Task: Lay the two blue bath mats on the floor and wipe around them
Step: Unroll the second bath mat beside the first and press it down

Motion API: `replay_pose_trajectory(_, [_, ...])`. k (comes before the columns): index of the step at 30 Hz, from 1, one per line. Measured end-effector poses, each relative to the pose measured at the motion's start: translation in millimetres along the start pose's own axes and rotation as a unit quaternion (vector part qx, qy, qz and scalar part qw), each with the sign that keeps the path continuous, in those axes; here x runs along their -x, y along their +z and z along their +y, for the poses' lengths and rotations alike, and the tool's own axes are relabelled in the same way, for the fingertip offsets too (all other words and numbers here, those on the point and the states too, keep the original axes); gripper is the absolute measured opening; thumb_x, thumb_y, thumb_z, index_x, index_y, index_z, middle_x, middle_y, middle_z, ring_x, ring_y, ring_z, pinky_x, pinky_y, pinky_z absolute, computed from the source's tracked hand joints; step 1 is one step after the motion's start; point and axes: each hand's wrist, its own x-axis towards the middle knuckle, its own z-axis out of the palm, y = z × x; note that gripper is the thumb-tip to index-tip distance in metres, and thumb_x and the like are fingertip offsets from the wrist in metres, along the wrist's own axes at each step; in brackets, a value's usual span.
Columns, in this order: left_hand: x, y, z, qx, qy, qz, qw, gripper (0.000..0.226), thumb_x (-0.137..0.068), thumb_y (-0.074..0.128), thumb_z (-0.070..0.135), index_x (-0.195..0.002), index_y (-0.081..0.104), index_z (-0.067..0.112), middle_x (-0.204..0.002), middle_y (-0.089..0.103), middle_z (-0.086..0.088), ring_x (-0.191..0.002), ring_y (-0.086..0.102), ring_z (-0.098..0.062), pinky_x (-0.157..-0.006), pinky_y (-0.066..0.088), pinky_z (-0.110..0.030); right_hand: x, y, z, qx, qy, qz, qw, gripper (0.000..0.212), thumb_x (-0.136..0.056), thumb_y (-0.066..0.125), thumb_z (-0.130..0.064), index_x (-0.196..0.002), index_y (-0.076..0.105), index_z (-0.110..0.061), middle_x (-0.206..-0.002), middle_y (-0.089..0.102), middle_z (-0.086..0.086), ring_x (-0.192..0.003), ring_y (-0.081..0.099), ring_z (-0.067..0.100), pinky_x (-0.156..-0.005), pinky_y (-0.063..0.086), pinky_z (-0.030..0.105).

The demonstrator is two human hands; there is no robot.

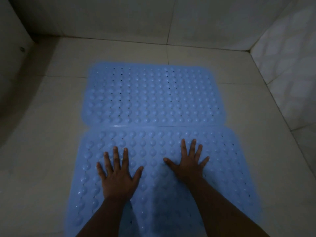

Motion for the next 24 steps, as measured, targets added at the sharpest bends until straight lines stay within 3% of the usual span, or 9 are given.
replay_pose_trajectory(13, [4, -4, -8, -0.017, 0.003, 0.009, 1.000, 0.093, -0.089, 0.032, 0.086, -0.163, 0.026, 0.030, -0.173, 0.014, -0.005, -0.158, 0.011, -0.040, -0.118, 0.006, -0.077, -1, -10, -8, 0.017, 0.002, -0.068, 0.998, 0.120, -0.068, 0.029, -0.102, -0.158, -0.023, -0.041, -0.163, -0.040, 0.004, -0.153, -0.030, 0.037, -0.117, -0.006, 0.074])
replay_pose_trajectory(24, [-1, -3, -19, -0.020, 0.004, 0.011, 1.000, 0.094, -0.089, 0.027, 0.087, -0.164, 0.021, 0.031, -0.173, 0.010, -0.004, -0.159, 0.007, -0.039, -0.117, 0.008, -0.077, 2, -2, -14, 0.002, 0.003, -0.049, 0.999, 0.120, -0.062, 0.023, -0.103, -0.157, -0.022, -0.044, -0.164, -0.039, 0.002, -0.153, -0.031, 0.034, -0.117, -0.006, 0.074])
